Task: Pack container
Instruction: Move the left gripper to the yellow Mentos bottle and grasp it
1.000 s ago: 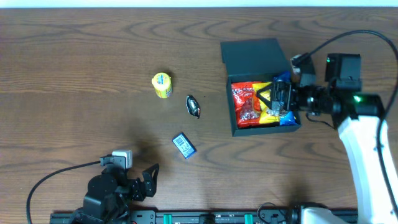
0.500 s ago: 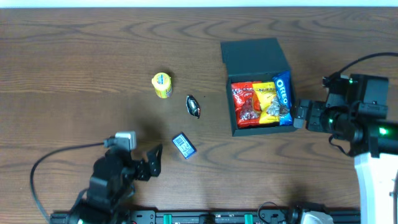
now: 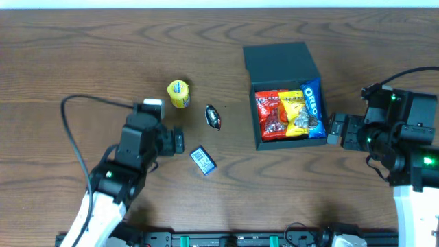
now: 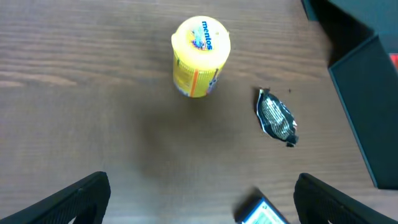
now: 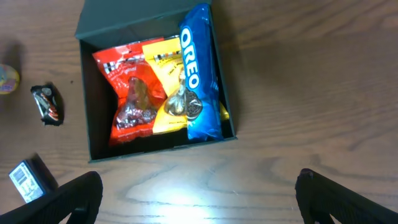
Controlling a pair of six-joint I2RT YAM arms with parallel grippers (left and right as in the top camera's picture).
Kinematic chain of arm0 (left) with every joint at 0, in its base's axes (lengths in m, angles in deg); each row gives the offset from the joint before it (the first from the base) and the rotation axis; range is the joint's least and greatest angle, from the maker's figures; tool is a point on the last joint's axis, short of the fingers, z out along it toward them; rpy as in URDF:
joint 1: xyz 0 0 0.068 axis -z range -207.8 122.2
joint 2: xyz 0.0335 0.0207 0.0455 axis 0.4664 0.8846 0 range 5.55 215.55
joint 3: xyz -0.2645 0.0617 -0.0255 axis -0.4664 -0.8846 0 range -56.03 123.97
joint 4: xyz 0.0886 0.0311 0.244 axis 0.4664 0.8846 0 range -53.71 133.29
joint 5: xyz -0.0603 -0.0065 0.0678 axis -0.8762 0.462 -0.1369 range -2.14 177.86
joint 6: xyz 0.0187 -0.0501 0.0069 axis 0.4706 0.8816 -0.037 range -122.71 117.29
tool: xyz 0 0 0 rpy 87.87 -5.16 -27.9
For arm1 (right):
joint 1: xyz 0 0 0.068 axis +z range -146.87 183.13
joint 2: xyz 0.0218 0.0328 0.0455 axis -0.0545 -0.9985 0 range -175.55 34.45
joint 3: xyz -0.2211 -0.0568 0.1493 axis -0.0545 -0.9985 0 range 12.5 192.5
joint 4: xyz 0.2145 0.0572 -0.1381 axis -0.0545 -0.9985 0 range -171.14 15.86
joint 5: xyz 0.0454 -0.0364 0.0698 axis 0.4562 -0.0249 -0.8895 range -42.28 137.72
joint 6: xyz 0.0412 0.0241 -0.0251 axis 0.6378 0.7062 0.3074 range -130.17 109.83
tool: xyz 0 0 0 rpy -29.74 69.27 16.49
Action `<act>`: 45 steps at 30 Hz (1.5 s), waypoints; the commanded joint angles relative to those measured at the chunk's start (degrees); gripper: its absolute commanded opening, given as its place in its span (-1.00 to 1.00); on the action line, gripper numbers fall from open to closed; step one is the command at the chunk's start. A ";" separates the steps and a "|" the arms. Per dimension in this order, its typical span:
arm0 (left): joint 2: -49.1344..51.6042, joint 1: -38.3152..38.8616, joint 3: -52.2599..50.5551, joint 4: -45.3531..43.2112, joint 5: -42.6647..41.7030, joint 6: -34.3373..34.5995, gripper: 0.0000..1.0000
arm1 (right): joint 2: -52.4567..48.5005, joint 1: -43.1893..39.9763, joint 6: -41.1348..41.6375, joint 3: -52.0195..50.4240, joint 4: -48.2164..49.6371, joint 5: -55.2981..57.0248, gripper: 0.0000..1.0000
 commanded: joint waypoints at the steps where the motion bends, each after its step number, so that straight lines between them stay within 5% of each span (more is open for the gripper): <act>1: 3.30 -0.07 0.66 0.17 0.28 -1.11 0.90 | 0.15 -0.42 -1.03 0.70 -0.07 0.50 0.99; 45: 43.98 -3.72 0.76 -50.66 3.28 0.22 0.91 | 0.13 -0.42 -1.05 0.70 1.44 2.05 0.98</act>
